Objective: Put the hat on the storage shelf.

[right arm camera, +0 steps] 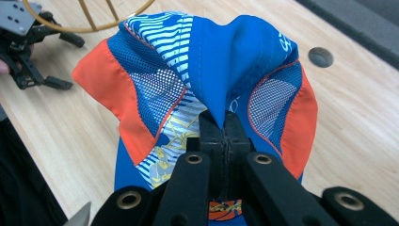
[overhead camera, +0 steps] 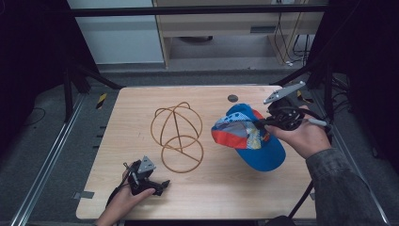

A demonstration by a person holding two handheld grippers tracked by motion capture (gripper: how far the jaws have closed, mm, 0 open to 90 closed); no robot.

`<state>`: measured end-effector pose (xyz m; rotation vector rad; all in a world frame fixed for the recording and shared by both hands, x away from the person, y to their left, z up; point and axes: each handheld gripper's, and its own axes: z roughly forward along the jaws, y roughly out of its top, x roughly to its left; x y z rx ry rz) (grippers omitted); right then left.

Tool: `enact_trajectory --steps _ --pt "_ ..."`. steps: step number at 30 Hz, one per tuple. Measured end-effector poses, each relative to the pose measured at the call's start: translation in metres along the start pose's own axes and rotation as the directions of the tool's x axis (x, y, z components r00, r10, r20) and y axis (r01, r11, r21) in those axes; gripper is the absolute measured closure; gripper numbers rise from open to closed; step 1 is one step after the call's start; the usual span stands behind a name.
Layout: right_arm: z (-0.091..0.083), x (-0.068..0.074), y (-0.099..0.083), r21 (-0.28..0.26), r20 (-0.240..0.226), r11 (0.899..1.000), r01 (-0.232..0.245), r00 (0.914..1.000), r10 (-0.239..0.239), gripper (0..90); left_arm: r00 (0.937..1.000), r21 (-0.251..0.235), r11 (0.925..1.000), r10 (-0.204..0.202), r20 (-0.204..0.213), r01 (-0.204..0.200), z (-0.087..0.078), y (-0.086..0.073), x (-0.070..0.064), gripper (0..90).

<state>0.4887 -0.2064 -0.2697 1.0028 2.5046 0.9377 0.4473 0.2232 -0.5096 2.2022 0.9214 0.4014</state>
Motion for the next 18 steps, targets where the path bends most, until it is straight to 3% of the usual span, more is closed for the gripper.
enact_trajectory --steps 6,18 --pt "-0.010 0.000 0.010 -0.016 0.033 1.000 -0.002 0.9995 0.002 90.0 1.0000 0.000 1.0000 0.000 0.000 0.000 0.000 0.000 0.000 0.0" --pt "-0.044 0.020 0.041 -0.108 0.064 0.991 0.084 0.9949 -0.078 90.0 1.0000 0.003 1.0000 -0.001 -0.005 0.001 0.000 0.000 0.000 0.0"
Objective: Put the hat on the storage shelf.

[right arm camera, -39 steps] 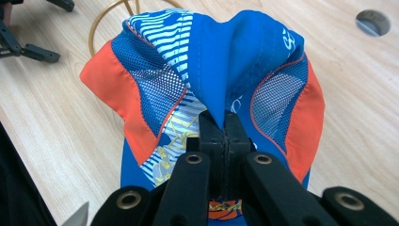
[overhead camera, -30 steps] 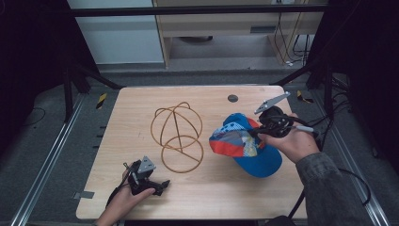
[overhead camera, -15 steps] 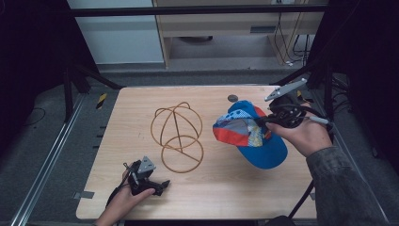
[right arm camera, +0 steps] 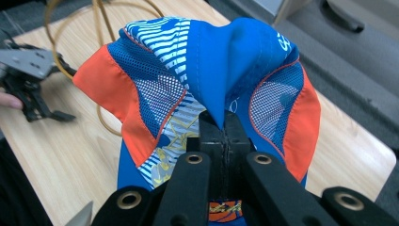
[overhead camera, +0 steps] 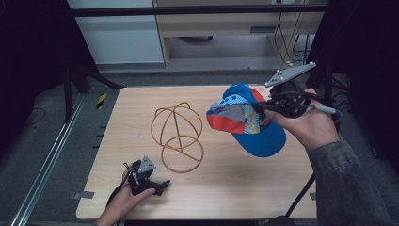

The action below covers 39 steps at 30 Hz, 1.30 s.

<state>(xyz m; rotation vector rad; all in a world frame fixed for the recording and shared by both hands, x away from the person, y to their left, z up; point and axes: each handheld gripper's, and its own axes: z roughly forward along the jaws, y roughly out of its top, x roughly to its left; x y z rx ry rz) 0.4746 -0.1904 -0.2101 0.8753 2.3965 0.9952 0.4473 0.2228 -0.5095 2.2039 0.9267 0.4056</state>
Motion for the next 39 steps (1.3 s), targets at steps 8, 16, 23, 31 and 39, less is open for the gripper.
enact_trajectory --steps 8,16,23,31,39 --pt "-0.001 0.015 0.019 -0.046 -0.017 0.998 0.046 0.9987 -0.047 90.0 1.0000 0.000 1.0000 0.000 -0.001 0.000 0.000 0.000 0.000 0.0" --pt "-0.002 0.031 0.039 -0.069 -0.020 0.993 0.095 0.9952 -0.096 90.0 1.0000 -0.001 1.0000 -0.001 -0.002 0.001 0.000 0.000 0.000 0.0" --pt "0.010 0.048 0.057 -0.063 -0.046 0.989 0.135 0.9893 -0.138 90.0 1.0000 -0.001 1.0000 -0.001 -0.002 0.001 0.000 0.000 0.000 0.0" --pt "0.028 0.062 0.079 -0.057 -0.060 0.983 0.173 0.9824 -0.177 90.0 1.0000 -0.001 1.0000 -0.001 -0.002 0.001 0.000 0.000 0.000 0.0" --pt "0.044 0.077 0.105 -0.037 -0.083 0.972 0.233 0.9685 -0.235 90.0 1.0000 -0.001 1.0000 -0.001 -0.002 0.001 0.000 0.000 0.000 0.0"
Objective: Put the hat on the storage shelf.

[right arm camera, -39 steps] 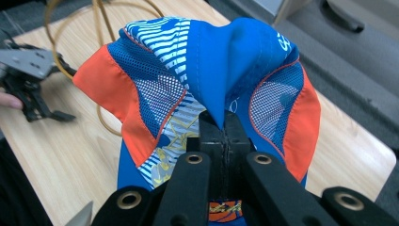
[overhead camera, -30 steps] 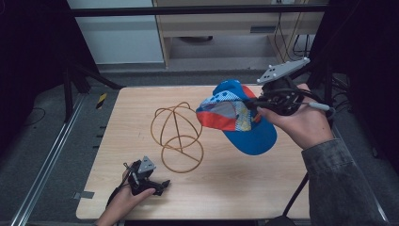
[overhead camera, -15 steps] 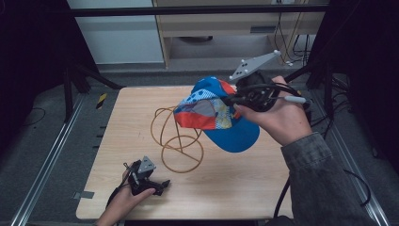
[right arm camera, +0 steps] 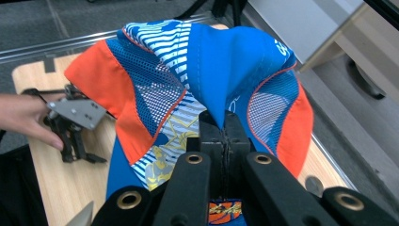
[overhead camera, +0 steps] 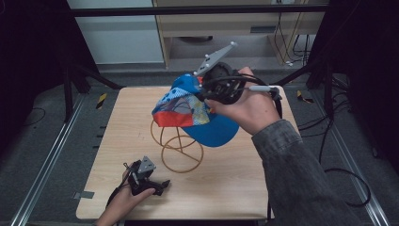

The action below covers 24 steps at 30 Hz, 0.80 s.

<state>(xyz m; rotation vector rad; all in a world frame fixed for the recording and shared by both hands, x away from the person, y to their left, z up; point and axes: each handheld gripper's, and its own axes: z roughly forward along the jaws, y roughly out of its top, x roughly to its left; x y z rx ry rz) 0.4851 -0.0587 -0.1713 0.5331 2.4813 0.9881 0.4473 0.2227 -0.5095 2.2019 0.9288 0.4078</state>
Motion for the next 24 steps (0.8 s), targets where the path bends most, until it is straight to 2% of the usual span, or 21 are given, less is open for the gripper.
enact_trajectory --steps 2,4,9,17,24 --pt "0.011 0.001 0.008 0.012 -0.014 1.000 0.010 0.9999 -0.010 90.0 1.0000 0.000 1.0000 0.000 0.000 0.000 0.000 0.000 0.000 0.0" --pt "0.014 0.000 0.009 0.015 -0.018 1.000 0.010 0.9998 -0.010 90.0 1.0000 0.000 1.0000 0.000 0.000 0.000 0.000 0.000 0.000 0.0" --pt "0.032 -0.008 0.020 0.014 -0.030 1.000 0.002 0.9995 -0.002 90.0 1.0000 0.000 1.0000 0.001 0.000 -0.001 0.000 0.000 0.000 0.0" --pt "0.038 -0.010 0.029 0.012 -0.035 1.000 0.002 0.9994 -0.002 90.0 1.0000 0.001 1.0000 0.000 -0.001 0.000 0.000 0.000 0.000 0.0" --pt "0.048 -0.013 0.032 0.035 -0.036 0.999 0.002 0.9993 -0.001 90.0 1.0000 0.001 1.0000 -0.001 -0.001 0.001 0.000 0.000 0.000 0.0"
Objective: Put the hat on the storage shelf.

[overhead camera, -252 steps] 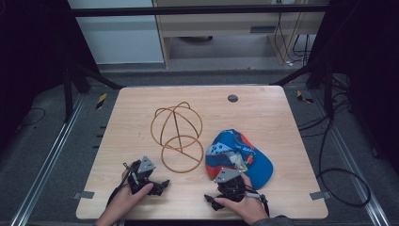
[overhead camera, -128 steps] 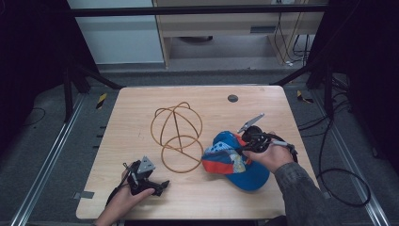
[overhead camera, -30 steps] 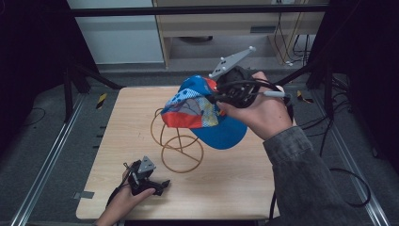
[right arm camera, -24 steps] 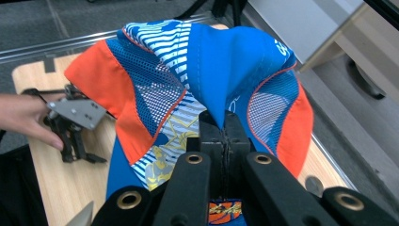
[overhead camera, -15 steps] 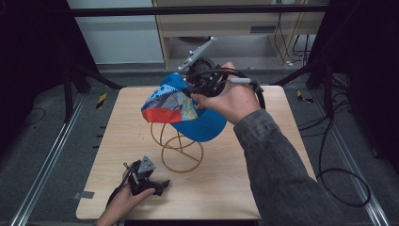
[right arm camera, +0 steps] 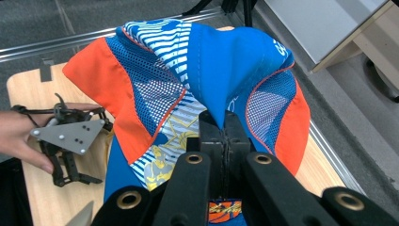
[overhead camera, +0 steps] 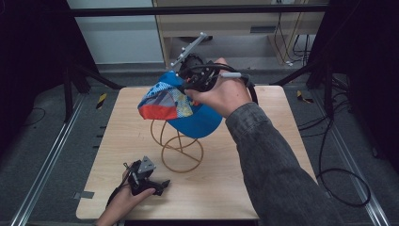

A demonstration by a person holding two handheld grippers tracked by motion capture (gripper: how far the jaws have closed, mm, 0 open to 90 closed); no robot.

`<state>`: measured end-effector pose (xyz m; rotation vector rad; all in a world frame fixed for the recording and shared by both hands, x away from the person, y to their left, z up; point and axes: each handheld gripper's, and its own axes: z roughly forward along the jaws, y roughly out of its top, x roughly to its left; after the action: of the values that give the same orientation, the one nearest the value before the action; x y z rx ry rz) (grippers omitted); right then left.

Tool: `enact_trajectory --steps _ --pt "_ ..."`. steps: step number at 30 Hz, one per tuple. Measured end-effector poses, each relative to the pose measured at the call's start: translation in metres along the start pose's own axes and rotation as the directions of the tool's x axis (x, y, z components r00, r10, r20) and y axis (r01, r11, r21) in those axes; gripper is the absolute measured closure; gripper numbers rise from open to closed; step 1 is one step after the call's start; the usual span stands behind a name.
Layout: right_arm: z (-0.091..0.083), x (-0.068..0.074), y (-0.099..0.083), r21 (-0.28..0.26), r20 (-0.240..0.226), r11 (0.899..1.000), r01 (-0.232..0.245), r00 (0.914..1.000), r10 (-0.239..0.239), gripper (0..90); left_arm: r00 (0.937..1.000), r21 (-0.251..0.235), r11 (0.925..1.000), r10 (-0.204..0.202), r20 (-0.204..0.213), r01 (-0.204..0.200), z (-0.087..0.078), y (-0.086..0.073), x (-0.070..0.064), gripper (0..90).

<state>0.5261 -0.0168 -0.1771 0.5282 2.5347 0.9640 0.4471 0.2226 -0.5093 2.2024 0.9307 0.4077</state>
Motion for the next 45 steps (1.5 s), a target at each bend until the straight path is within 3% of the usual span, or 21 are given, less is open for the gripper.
enact_trajectory --steps 16,31,45 --pt "0.023 0.001 0.018 0.022 -0.027 1.000 0.013 0.9996 -0.012 90.0 1.0000 0.004 1.0000 0.001 0.003 -0.001 0.000 0.000 0.000 0.0" --pt "0.052 0.007 0.017 0.055 -0.070 0.998 0.015 0.9975 -0.011 89.8 1.0000 0.004 1.0000 0.003 0.003 -0.003 0.000 0.000 0.000 0.0" --pt "0.066 0.012 0.017 0.059 -0.082 0.998 0.018 0.9966 -0.013 89.4 1.0000 0.004 1.0000 0.006 0.001 -0.006 0.000 0.000 0.000 0.0"
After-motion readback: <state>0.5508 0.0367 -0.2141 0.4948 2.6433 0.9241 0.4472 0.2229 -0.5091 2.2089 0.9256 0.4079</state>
